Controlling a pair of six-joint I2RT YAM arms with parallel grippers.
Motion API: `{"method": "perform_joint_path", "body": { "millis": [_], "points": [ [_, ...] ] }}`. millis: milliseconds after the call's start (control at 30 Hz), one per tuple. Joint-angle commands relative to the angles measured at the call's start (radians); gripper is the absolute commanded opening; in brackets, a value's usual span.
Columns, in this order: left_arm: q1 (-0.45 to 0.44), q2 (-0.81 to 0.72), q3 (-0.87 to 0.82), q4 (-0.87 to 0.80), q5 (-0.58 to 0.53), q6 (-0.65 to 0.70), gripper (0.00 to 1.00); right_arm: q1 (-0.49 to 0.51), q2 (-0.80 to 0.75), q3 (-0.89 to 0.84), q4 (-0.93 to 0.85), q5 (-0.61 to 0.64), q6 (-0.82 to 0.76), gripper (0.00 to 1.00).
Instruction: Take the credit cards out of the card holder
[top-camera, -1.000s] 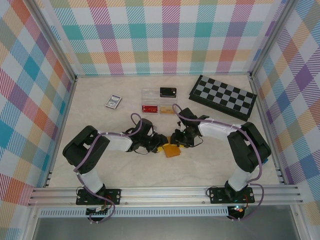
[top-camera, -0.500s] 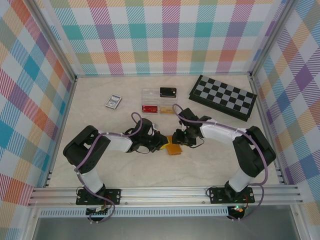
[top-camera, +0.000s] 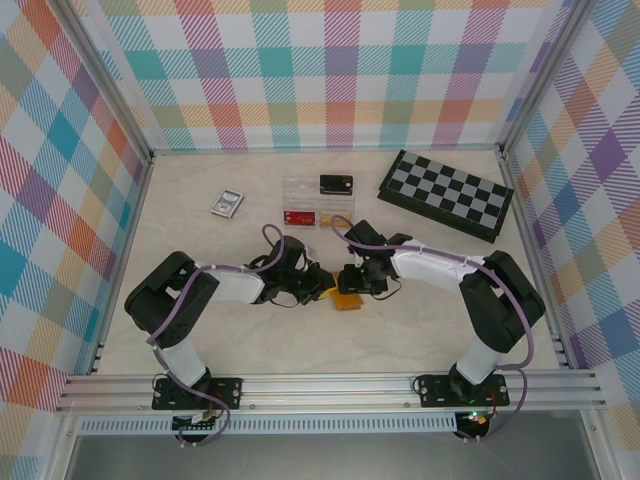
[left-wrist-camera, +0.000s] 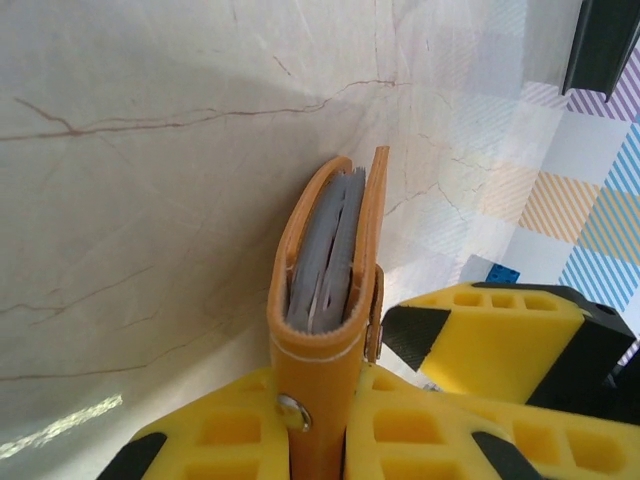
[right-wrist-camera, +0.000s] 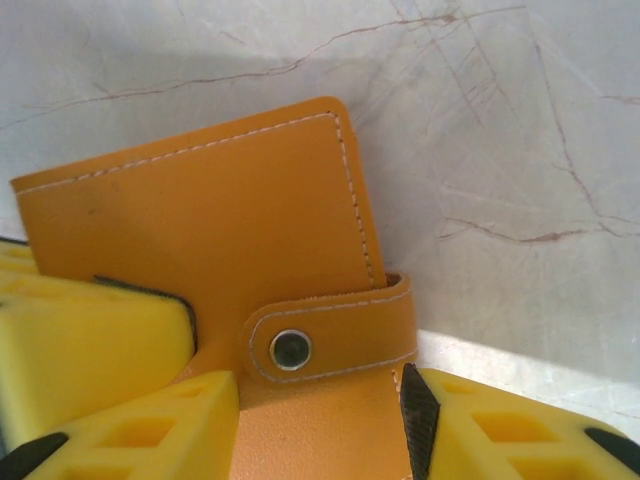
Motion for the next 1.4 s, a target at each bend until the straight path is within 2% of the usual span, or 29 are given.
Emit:
{"method": "perform_joint_path", "body": {
  "millis": [0, 367, 500, 700, 800, 1033, 1200, 1300, 1367],
  "points": [
    [-0.011, -0.011, 0.016, -0.049, -0.005, -0.001, 0.00, 0.006, 0.034, 0.030, -0.031, 0.053, -0.007, 0.46],
    [-0.011, -0.012, 0.016, -0.102, -0.018, 0.005, 0.00, 0.007, 0.020, 0.041, -0.118, 0.288, 0.112, 0.39],
    [-0.011, -0.012, 0.014, -0.109, -0.022, 0.009, 0.00, 0.007, 0.008, 0.039, -0.147, 0.338, 0.143, 0.36],
    [-0.010, -0.007, 0.014, -0.121, -0.044, 0.011, 0.00, 0.007, 0.011, 0.043, -0.142, 0.327, 0.162, 0.28],
    [-0.010, -0.007, 0.014, -0.118, -0.042, 0.010, 0.00, 0.007, 0.019, 0.056, -0.149, 0.329, 0.153, 0.27],
    [-0.011, -0.029, 0.044, -0.209, -0.073, 0.045, 0.00, 0.007, 0.019, 0.042, -0.064, 0.207, 0.111, 0.28],
    [-0.010, -0.059, 0.053, -0.281, -0.123, 0.069, 0.12, 0.006, 0.052, 0.055, -0.047, 0.159, 0.080, 0.22],
    [-0.011, -0.072, 0.060, -0.317, -0.149, 0.076, 0.26, 0.007, 0.060, 0.058, -0.045, 0.149, 0.069, 0.14],
    [-0.010, -0.088, 0.066, -0.351, -0.178, 0.078, 0.40, 0.007, 0.055, 0.058, -0.046, 0.146, 0.062, 0.10]
  ]
}}
